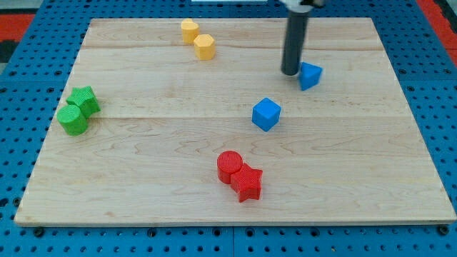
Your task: Slide the blue blocks to the center right side of the board
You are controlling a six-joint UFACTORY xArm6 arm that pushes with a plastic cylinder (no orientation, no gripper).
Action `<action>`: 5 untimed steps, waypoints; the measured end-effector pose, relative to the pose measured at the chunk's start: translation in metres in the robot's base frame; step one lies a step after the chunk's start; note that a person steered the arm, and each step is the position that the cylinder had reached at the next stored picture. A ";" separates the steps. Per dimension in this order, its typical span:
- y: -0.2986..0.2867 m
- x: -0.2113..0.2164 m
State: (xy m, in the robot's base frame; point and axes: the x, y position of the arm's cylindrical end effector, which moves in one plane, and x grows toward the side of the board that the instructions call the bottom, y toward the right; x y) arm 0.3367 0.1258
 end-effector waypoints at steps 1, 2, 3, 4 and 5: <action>0.052 0.016; -0.018 0.001; -0.104 0.030; -0.098 0.103; -0.048 0.115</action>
State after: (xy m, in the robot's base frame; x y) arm 0.4520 0.0779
